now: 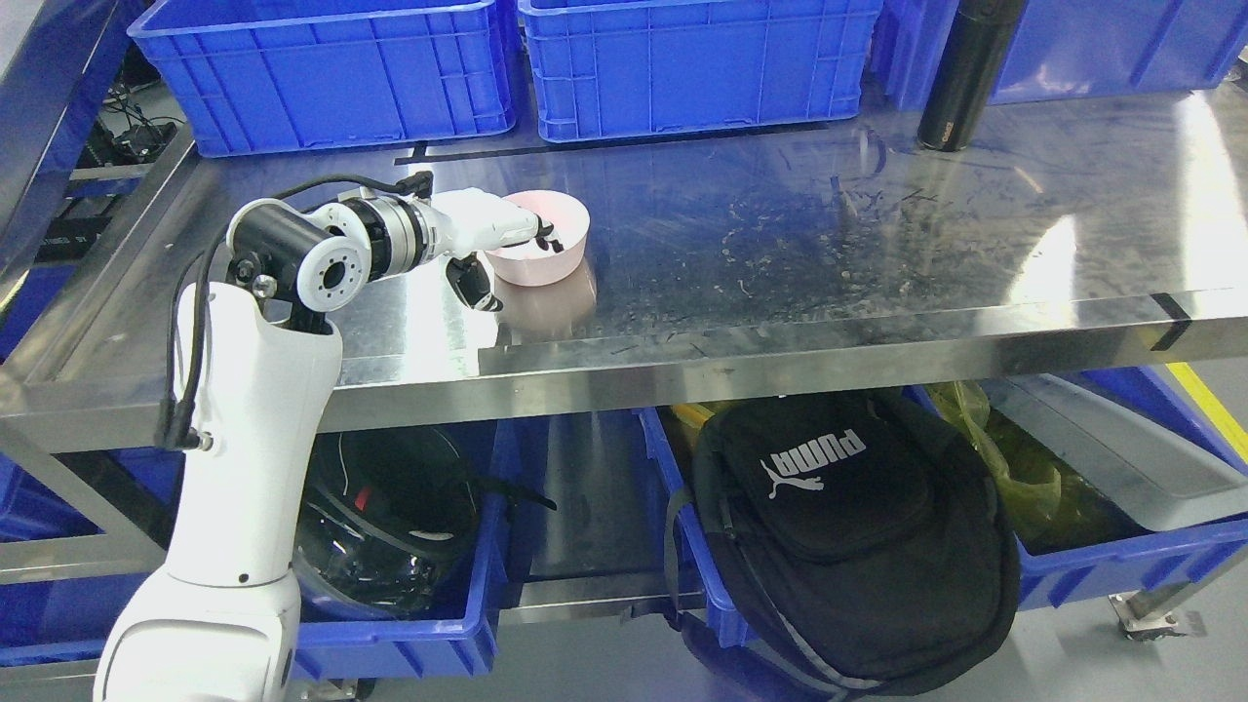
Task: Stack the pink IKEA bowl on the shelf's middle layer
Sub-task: 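Grasp the pink bowl rim with the left hand and lift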
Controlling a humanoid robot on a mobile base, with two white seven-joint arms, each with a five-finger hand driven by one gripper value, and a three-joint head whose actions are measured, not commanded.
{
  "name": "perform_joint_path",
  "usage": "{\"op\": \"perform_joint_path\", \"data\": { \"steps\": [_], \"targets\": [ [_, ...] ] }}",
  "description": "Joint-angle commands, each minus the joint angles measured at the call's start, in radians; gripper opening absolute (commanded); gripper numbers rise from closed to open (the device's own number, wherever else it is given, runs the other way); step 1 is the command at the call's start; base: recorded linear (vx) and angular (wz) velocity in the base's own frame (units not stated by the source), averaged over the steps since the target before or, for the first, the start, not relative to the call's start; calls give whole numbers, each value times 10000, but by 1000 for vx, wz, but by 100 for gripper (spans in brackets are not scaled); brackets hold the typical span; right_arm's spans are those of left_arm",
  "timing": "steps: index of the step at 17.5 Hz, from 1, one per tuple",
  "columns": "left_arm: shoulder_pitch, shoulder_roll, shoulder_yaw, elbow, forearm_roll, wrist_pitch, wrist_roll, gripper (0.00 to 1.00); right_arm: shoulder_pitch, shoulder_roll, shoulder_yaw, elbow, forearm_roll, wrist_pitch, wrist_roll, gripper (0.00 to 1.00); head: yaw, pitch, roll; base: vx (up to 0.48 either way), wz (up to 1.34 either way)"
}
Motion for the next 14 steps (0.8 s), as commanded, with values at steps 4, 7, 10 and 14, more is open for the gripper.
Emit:
{"op": "perform_joint_path", "data": {
  "steps": [4, 7, 10, 14],
  "targets": [
    [-268, -682, -130, 1262, -288, -72, 45, 48, 230, -175, 0, -175, 0, 8, -8, 100, 0, 0, 0, 0, 0],
    [-253, -728, -130, 1401, -472, -118, 45, 38, 230, -175, 0, -175, 0, 8, -8, 100, 0, 0, 0, 0, 0],
    [-268, -971, 312, 1401, -457, -514, 45, 17, 230, -175, 0, -175, 0, 8, -8, 100, 0, 0, 0, 0, 0],
    [-284, -1845, 1723, 1370, -380, -1634, 45, 0, 230, -175, 0, -175, 0, 8, -8, 100, 0, 0, 0, 0, 5]
  ]
}}
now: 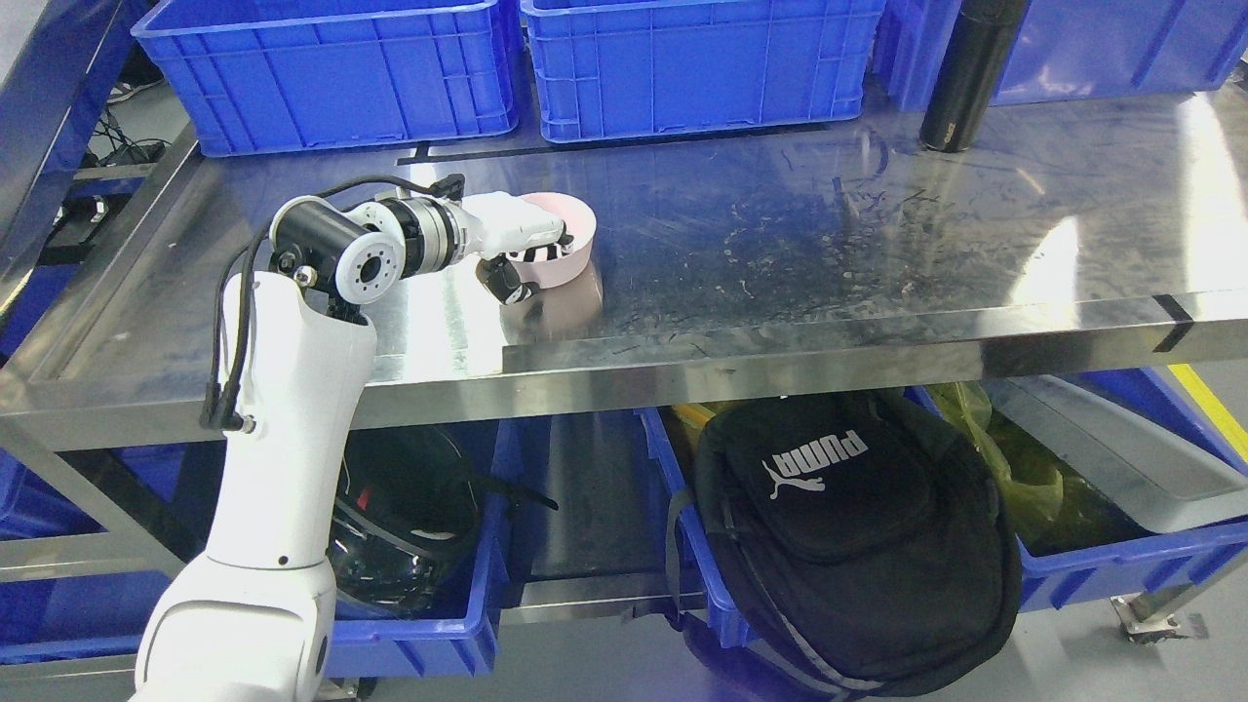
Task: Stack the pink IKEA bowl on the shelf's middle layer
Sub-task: 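Grasp the pink bowl rim with the left hand and lift, then hold the pink bowl aloft in the left hand while turning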
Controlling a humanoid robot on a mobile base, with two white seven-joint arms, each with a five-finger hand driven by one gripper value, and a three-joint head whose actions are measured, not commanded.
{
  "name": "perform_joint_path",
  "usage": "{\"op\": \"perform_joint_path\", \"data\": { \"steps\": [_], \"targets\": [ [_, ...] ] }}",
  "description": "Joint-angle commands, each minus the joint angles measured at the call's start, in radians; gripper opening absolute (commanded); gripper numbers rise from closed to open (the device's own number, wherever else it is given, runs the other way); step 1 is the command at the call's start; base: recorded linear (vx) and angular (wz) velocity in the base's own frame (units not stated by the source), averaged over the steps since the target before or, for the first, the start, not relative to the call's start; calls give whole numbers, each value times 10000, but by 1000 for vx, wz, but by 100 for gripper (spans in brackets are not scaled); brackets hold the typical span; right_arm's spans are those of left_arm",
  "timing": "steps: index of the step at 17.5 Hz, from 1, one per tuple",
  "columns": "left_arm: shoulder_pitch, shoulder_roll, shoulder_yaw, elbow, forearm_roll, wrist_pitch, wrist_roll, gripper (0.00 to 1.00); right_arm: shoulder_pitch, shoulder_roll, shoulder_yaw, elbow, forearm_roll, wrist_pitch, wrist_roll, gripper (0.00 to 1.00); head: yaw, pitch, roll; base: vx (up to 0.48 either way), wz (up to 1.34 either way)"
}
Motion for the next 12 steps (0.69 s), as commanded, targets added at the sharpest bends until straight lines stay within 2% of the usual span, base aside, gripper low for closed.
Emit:
{"op": "perform_joint_path", "data": {
  "steps": [1, 5, 10, 12],
  "targets": [
    [-70, -1372, 1974, 310, 46, -1060, -37, 0, 230, -175, 0, -175, 0, 8, -8, 100, 0, 0, 0, 1, 18],
    [-469, -1372, 3205, 202, 1408, -1952, -6, 0, 230, -175, 0, -175, 0, 8, -8, 100, 0, 0, 0, 0, -5],
    [-515, -1372, 3467, -441, 3601, -1999, -6, 1, 230, -175, 0, -175, 0, 8, -8, 100, 0, 0, 0, 0, 0],
    [-515, -1372, 3452, -519, 4171, -2502, -21, 1, 230, -175, 0, -175, 0, 8, -8, 100, 0, 0, 0, 0, 0]
  ]
}}
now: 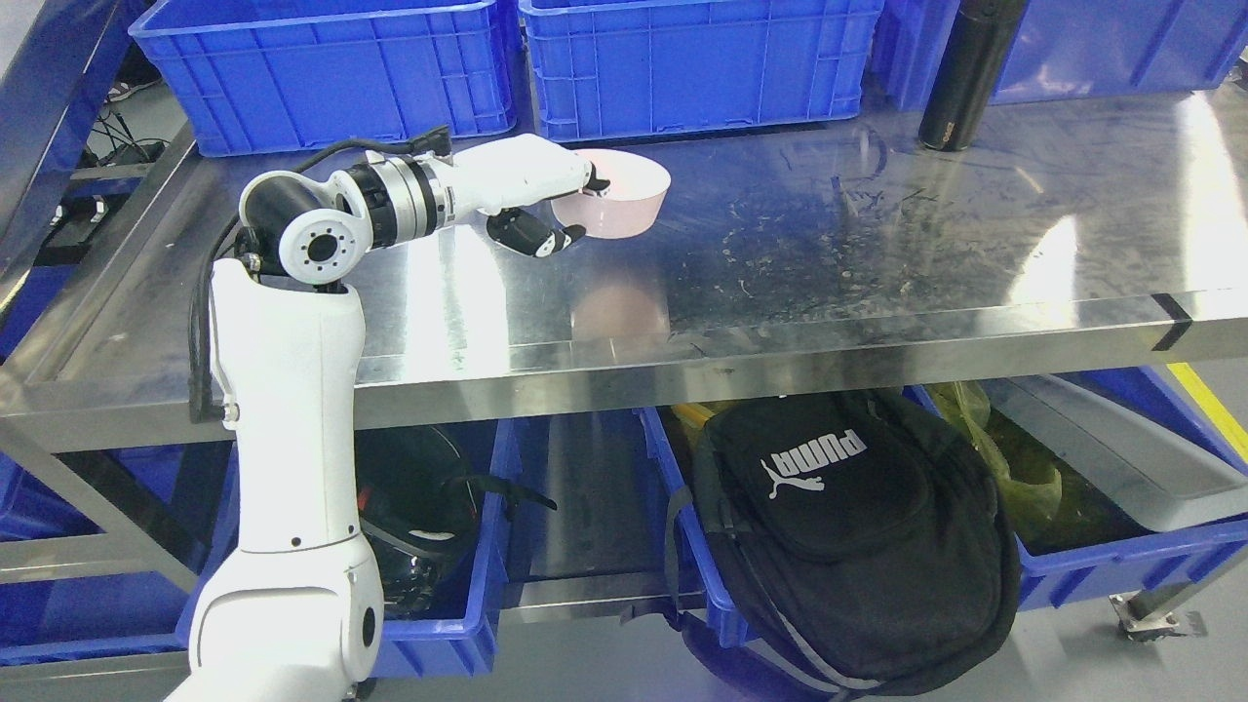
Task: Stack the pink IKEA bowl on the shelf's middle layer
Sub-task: 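Hold the pink bowl aloft in the left hand while turning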
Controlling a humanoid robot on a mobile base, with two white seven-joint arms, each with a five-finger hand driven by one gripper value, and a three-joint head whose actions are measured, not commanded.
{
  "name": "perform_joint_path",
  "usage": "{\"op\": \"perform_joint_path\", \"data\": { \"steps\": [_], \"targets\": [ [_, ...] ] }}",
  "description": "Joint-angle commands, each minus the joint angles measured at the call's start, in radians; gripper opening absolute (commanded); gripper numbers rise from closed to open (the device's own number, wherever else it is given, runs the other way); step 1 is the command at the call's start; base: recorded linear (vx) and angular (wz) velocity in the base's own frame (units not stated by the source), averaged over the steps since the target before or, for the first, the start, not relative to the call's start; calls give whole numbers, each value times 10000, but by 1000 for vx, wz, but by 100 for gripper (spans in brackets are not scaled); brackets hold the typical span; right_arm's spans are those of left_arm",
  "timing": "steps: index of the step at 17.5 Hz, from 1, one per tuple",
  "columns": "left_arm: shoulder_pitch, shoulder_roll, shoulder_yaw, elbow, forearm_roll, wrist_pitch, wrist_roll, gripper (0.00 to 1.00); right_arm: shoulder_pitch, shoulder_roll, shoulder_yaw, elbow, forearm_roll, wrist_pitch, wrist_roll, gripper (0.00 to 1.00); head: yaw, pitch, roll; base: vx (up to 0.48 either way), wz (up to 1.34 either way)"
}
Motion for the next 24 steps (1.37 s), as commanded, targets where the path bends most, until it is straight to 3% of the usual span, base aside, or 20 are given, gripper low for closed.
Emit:
{"op": "perform_joint_path", "data": {
  "steps": [1, 2, 10, 18, 24],
  "targets": [
    [-13, -261, 1151, -459, 1921, -1180, -94, 1, 230, -175, 0, -175, 0, 8, -8, 100, 0, 0, 0, 0, 0],
    [124, -261, 1014, -459, 2257, -1946, -110, 1, 230, -175, 0, -175, 0, 8, -8, 100, 0, 0, 0, 0, 0],
    [1428, -261, -812, -873, 2798, -2031, 165, 1, 230, -175, 0, -175, 0, 8, -8, 100, 0, 0, 0, -7, 437],
    [2027, -261, -921, -843, 2047, -2031, 1161, 1, 230, -175, 0, -175, 0, 8, -8, 100, 0, 4, 0, -50, 1499],
    [2257, -261, -783, -766, 1770, -2031, 1239, 1, 230, -175, 0, -175, 0, 8, -8, 100, 0, 6, 0, -39, 1612]
  ]
}}
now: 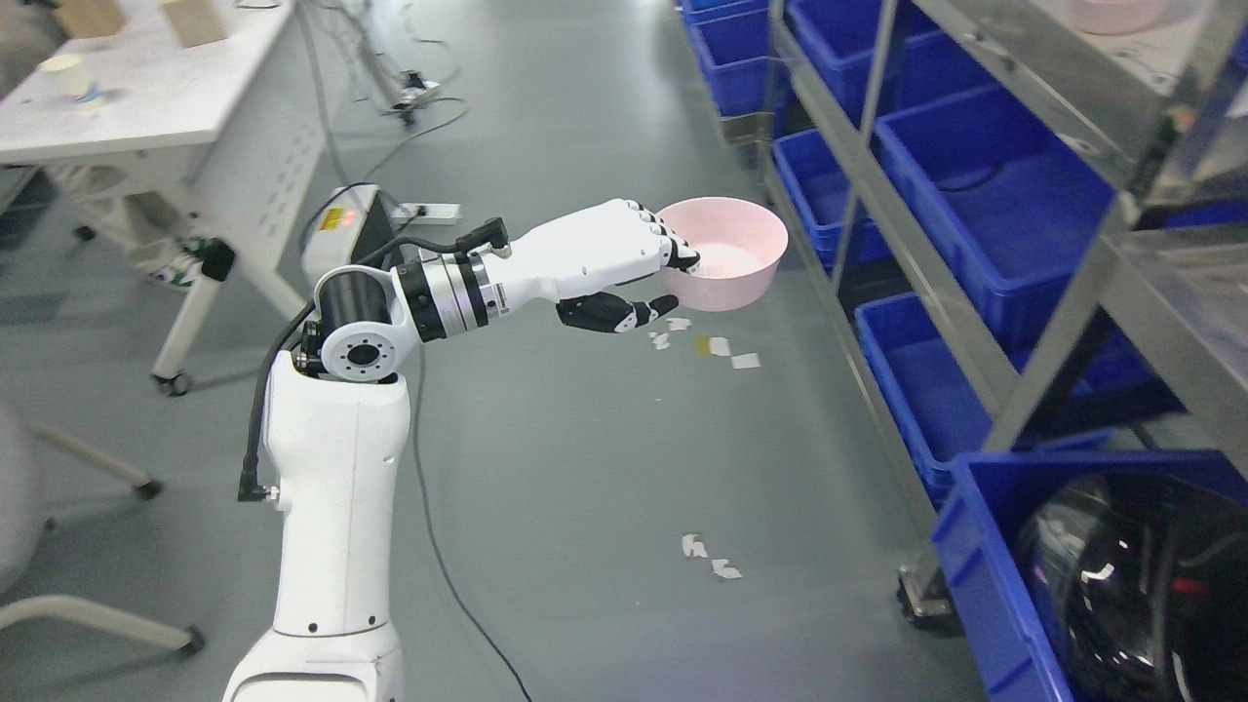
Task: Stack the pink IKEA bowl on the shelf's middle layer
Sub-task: 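Hold the pink bowl aloft in the left hand while turning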
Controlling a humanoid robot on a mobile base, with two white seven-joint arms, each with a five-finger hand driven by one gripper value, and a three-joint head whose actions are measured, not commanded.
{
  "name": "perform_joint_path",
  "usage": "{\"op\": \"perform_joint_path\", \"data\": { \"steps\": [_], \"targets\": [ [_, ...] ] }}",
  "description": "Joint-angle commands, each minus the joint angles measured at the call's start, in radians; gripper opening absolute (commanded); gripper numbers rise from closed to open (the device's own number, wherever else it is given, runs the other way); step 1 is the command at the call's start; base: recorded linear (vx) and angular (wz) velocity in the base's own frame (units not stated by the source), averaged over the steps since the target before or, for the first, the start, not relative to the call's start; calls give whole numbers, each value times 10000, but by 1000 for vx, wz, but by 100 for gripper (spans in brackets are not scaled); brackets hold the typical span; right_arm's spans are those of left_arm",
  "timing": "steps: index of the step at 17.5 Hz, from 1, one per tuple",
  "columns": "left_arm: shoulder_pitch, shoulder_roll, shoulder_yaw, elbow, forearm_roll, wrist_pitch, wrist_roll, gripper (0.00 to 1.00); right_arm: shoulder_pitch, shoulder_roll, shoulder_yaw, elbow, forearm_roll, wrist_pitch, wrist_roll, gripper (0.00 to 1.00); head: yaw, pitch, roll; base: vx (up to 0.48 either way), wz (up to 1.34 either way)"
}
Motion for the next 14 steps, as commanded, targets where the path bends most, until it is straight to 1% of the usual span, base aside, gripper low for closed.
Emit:
{"op": "perform_joint_path", "data": {
  "steps": [1, 4, 9, 14],
  "targets": [
    [271, 145, 160, 5, -223, 1, 147, 1, 232, -175, 0, -175, 0, 8, -28, 100, 0, 0, 0, 74, 902],
    [378, 145, 406, 67, -223, 1, 377, 2, 232, -175, 0, -175, 0, 8, -28, 100, 0, 0, 0, 104, 701],
    [700, 145, 421, 82, -193, 1, 700, 3, 232, -175, 0, -175, 0, 8, -28, 100, 0, 0, 0, 184, 442],
    [869, 145, 406, 52, -131, 1, 700, 3, 232, -175, 0, -175, 0, 8, -28, 100, 0, 0, 0, 327, -66]
  ]
}}
